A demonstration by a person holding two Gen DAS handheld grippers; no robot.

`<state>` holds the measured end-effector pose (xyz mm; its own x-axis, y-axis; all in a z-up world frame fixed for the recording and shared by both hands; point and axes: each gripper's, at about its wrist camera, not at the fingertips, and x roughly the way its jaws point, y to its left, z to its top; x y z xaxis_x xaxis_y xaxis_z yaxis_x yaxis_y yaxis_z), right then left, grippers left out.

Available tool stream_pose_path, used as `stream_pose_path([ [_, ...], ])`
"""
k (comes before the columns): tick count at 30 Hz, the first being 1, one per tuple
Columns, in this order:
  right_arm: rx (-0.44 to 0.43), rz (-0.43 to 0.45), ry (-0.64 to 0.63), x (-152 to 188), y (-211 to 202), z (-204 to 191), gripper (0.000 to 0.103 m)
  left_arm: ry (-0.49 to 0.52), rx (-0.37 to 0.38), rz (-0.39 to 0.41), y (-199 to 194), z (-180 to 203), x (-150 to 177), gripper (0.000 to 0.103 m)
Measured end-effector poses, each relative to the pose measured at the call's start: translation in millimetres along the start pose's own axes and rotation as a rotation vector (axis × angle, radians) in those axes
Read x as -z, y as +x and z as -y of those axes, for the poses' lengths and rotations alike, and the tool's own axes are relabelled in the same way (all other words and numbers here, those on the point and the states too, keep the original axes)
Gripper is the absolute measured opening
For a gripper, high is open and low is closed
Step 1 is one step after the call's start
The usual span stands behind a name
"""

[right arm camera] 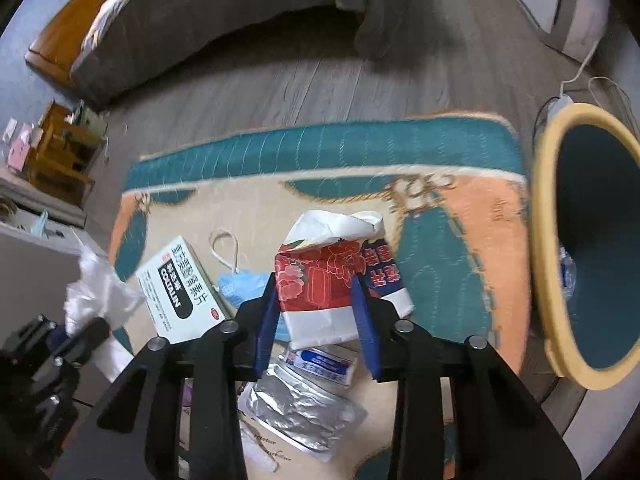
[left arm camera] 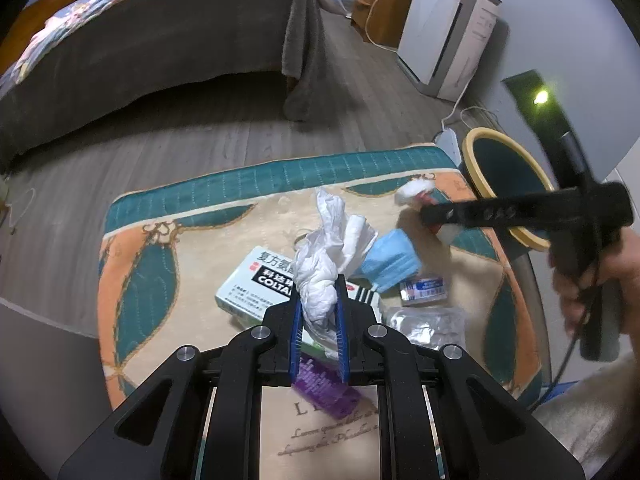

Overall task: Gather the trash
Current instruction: 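Grasp the red-and-white packet with the right tool while the left tool holds the tissue, then drop the tissue into the bin with the left tool while the right tool drops the packet in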

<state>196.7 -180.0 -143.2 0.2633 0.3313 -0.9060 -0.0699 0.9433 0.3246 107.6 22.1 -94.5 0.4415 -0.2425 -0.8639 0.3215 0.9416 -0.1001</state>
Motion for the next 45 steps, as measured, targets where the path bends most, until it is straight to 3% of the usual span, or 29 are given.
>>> stream_pose_path([
  [1, 0.011, 0.012, -0.001, -1, -6, 3, 0.028, 0.003, 0.000, 0.000, 0, 2, 0, 0.015],
  [4, 0.094, 0.048, -0.036, -4, -18, 13, 0.028, 0.012, -0.003, -0.002, 1, 7, 0, 0.015],
  [6, 0.107, 0.050, -0.035, -4, -18, 21, 0.027, 0.019, -0.005, -0.006, 3, 11, -1, 0.015],
  [7, 0.117, 0.045, -0.035, -5, -15, 24, 0.017, 0.021, -0.007, -0.008, 4, 12, -1, 0.015],
  [11, 0.097, 0.044, -0.023, -5, -14, 32, 0.010, 0.029, -0.006, -0.012, 10, 16, -5, 0.015],
  [22, 0.062, 0.117, -0.057, -2, -43, 31, 0.009, 0.045, -0.001, -0.011, 14, 33, -12, 0.015],
  [27, 0.075, 0.165, -0.036, 3, -71, 49, 0.009, 0.055, 0.024, 0.017, 12, 56, -23, 0.015],
  [37, 0.209, 0.267, 0.032, 17, -131, 123, 0.009, 0.158, 0.048, 0.117, 15, 135, -44, 0.015],
  [41, 0.248, 0.278, 0.114, 21, -139, 167, 0.009, 0.187, 0.101, 0.110, 33, 177, -51, 0.015],
  [45, 0.256, 0.253, 0.183, 27, -133, 198, 0.009, 0.276, 0.107, 0.087, 56, 224, -61, 0.015],
])
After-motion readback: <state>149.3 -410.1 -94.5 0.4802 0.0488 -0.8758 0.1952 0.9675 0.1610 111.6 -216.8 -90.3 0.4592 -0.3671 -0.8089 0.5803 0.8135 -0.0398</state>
